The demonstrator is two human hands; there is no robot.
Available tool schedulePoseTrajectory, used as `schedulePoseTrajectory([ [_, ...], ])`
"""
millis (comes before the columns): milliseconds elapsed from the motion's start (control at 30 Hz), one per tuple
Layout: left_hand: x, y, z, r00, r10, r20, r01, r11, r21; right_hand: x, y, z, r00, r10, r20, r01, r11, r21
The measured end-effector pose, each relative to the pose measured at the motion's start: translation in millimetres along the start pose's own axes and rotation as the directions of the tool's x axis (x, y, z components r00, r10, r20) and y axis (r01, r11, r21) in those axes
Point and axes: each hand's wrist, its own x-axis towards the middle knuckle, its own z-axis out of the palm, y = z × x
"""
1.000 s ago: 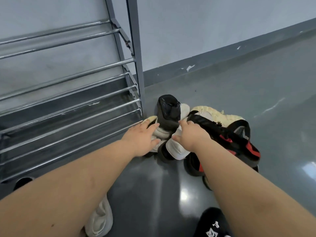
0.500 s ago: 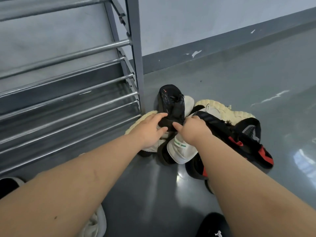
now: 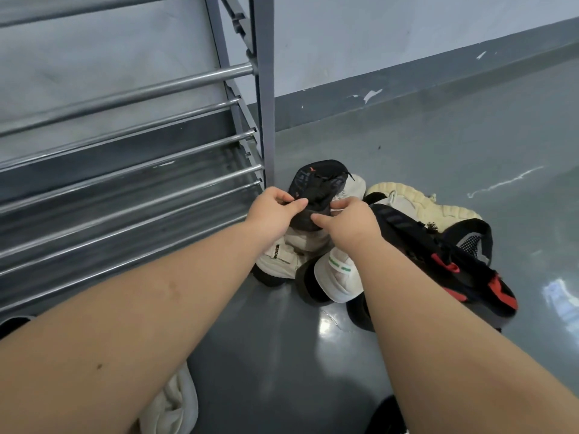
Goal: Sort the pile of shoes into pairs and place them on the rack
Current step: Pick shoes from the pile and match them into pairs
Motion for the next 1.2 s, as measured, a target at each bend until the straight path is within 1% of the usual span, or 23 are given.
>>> schedulePoseTrajectory([
  [67,0,2,-4,0.998,-0.061,0.015,0.062,0.994,-0.091,-3,1,-3,1.000,0.021,-0.006,-0.020,0.993,0.115],
  [133,-3,2,-11,0.989,-0.138,0.059,0.146,0.974,-0.170,-7,1,-5,0.999,0.040,0.020,-0.043,0.985,0.167],
  [200,-10,0,-20,0.965,-0.211,0.159,0.248,0.930,-0.270,-14,0,-7,0.998,0.054,0.037,-0.061,0.975,0.213],
  [267,-24,-2,-31,0.942,-0.230,0.245,0.307,0.885,-0.350,-21,-4,-9,0.997,0.069,0.036,-0.076,0.952,0.296],
  [333,-44,-6,-39,0.935,-0.211,0.286,0.313,0.872,-0.377,-33,-8,-10,0.997,0.069,0.043,-0.079,0.950,0.303],
  [433,-75,-17,-51,0.934,-0.154,0.323,0.289,0.857,-0.427,-60,-16,-9,0.995,0.023,0.102,-0.046,0.972,0.230],
  [567,-115,-40,-70,0.938,-0.129,0.321,0.283,0.819,-0.499,-106,-27,0,0.992,-0.012,0.126,-0.013,0.980,0.197],
  [600,-127,-46,-74,0.938,-0.128,0.322,0.287,0.807,-0.516,-118,-27,6,0.992,-0.006,0.130,-0.024,0.973,0.229],
  [667,-152,-63,-83,0.935,-0.130,0.330,0.300,0.785,-0.541,-145,-25,22,0.990,0.030,0.136,-0.076,0.933,0.351],
  [767,-193,-94,-100,0.934,-0.158,0.322,0.323,0.758,-0.567,-181,-13,55,0.982,0.039,0.183,-0.118,0.890,0.441],
  [800,-205,-106,-106,0.934,-0.176,0.310,0.331,0.754,-0.568,-193,-9,66,0.977,0.032,0.212,-0.123,0.892,0.435],
  [867,-227,-128,-118,0.932,-0.223,0.286,0.350,0.757,-0.552,-219,-1,86,0.957,0.045,0.285,-0.148,0.925,0.350],
  [933,-249,-150,-129,0.927,-0.262,0.267,0.368,0.761,-0.534,-245,6,101,0.918,0.080,0.388,-0.193,0.945,0.263],
  [1000,-267,-173,-138,0.919,-0.285,0.273,0.387,0.786,-0.482,-265,16,115,0.879,0.111,0.463,-0.214,0.961,0.176],
  [1067,-281,-193,-146,0.897,-0.302,0.324,0.424,0.798,-0.429,-281,24,126,0.866,0.148,0.478,-0.209,0.975,0.076],
  [1133,-288,-206,-151,0.850,-0.313,0.423,0.472,0.810,-0.349,-289,34,135,0.868,0.172,0.466,-0.188,0.982,-0.011],
  [1200,-292,-212,-148,0.805,-0.315,0.502,0.481,0.842,-0.242,-293,43,138,0.868,0.200,0.455,-0.201,0.978,-0.045],
])
